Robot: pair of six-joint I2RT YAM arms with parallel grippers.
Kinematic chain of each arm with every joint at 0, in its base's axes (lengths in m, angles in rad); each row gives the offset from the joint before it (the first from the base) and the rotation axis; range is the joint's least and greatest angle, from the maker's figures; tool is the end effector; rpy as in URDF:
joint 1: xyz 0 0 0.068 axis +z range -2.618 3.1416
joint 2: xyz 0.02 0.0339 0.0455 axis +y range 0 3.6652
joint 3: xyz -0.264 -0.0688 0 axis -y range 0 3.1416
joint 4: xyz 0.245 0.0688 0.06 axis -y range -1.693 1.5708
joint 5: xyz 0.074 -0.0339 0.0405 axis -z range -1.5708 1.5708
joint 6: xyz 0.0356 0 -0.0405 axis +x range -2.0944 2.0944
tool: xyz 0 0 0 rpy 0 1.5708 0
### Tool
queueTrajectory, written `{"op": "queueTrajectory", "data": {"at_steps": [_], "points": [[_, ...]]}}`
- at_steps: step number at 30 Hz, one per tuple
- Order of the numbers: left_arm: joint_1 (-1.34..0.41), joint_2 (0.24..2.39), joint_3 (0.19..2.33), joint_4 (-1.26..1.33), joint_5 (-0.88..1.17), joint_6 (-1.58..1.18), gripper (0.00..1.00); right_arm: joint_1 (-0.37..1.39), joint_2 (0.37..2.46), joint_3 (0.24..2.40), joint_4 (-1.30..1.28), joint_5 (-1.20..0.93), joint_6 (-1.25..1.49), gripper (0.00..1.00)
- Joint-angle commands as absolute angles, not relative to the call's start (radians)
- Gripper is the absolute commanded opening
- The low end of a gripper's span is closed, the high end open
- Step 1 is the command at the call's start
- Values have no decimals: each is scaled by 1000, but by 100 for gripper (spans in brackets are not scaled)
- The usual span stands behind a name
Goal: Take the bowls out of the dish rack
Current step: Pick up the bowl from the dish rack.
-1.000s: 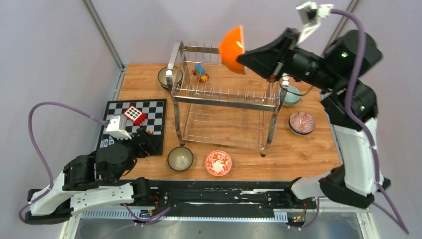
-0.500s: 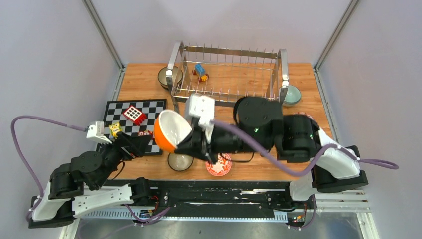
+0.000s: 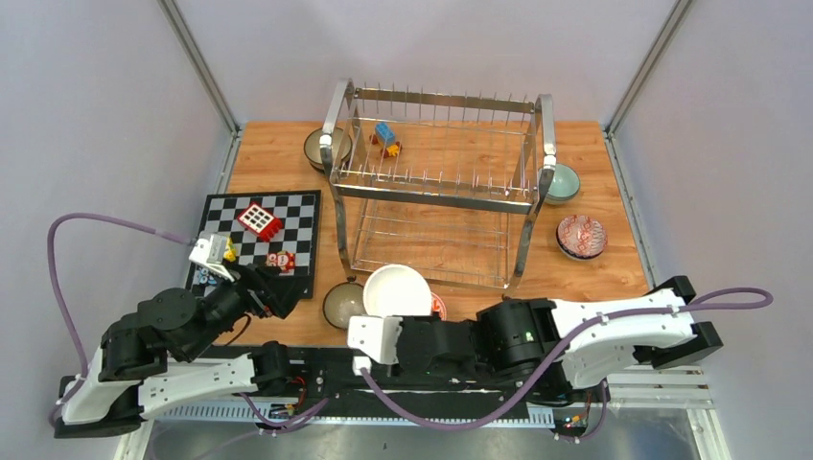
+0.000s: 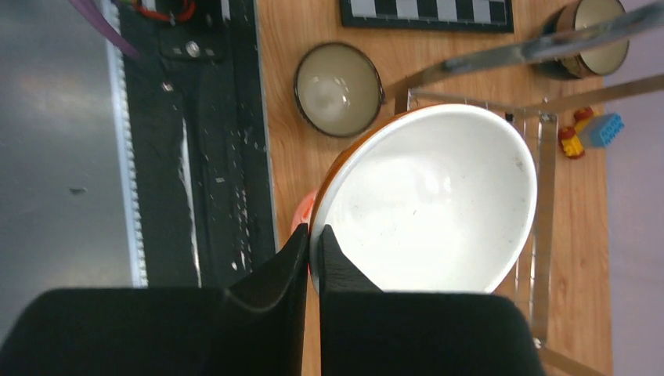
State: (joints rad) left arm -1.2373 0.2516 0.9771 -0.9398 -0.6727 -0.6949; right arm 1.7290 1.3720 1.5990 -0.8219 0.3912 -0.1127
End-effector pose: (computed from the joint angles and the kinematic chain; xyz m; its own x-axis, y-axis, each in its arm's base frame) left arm 0.0234 0.0003 0.3650 -0.3991 -0.3780 -0.8354 0.3700 0.7672 -0.5239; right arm -0.0310 0.2802 0.4260 0.1960 -0.5686 -0.7989 -0.9466 0.1029 -0.3055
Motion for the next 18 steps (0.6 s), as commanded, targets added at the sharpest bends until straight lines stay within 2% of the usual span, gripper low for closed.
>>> {"op": "queueTrajectory", "data": {"at_steps": [1, 8, 18], "points": [[-1230, 203, 938, -899, -563, -685, 100, 1793, 1253, 1441, -754, 618, -181, 2], [-1230, 383, 921, -928, -315, -617, 100, 1905, 1195, 1164, -670, 689, -205, 2], [-1230, 517, 839, -840, -199, -559, 98, 1991, 1336, 1074, -635, 658, -150, 2]]}}
